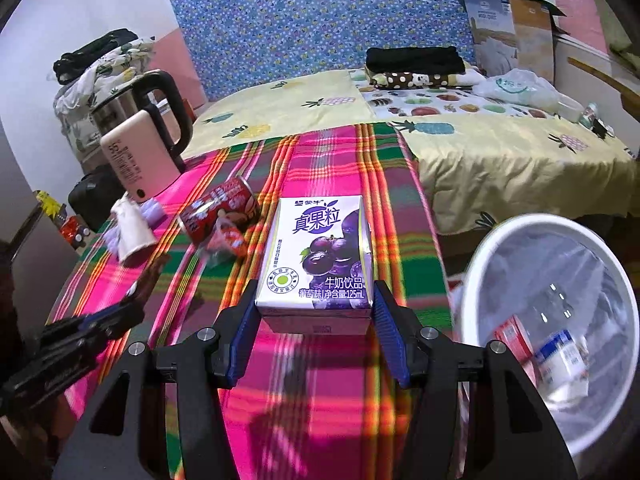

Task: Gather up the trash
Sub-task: 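Carry the wrapper and grape milk box over the bin and open both tools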

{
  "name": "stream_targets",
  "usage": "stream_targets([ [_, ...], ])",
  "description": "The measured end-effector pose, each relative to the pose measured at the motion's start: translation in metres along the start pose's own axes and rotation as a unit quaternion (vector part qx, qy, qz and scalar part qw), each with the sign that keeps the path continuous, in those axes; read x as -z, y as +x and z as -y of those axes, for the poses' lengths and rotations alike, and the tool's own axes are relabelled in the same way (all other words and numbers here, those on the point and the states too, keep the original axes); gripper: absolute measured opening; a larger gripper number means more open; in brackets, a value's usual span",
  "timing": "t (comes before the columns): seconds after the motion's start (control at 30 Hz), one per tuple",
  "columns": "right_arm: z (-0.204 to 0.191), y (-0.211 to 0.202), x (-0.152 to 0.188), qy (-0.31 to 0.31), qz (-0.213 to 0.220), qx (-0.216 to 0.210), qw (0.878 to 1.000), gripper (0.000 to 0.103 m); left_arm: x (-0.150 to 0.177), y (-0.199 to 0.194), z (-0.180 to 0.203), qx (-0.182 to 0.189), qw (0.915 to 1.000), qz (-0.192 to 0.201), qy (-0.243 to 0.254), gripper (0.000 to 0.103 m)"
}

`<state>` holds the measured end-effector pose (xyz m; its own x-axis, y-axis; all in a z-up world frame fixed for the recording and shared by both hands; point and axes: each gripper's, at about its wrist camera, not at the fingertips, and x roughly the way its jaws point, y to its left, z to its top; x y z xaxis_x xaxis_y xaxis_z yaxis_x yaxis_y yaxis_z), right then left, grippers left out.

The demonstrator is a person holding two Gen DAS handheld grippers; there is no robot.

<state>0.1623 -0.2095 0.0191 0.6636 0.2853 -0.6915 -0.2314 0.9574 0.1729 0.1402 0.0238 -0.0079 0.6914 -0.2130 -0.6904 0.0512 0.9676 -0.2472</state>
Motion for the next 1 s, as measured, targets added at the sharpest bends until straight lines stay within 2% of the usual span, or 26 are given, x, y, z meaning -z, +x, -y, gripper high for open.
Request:
stream_targets([
  [0.57,0.026,-0.049,0.030,0.018,0.015,0.019,1.000,0.056,0.015,-0.012,0.071,0.033,0.9978,-0.006,0.057,0.015],
  [1.0,0.066,-0.070,0.044,0.057,0.035,0.057,0.996,0.056,0.014,0.003,0.125,0.064,0.9927,-0.018,0.101,0.015],
])
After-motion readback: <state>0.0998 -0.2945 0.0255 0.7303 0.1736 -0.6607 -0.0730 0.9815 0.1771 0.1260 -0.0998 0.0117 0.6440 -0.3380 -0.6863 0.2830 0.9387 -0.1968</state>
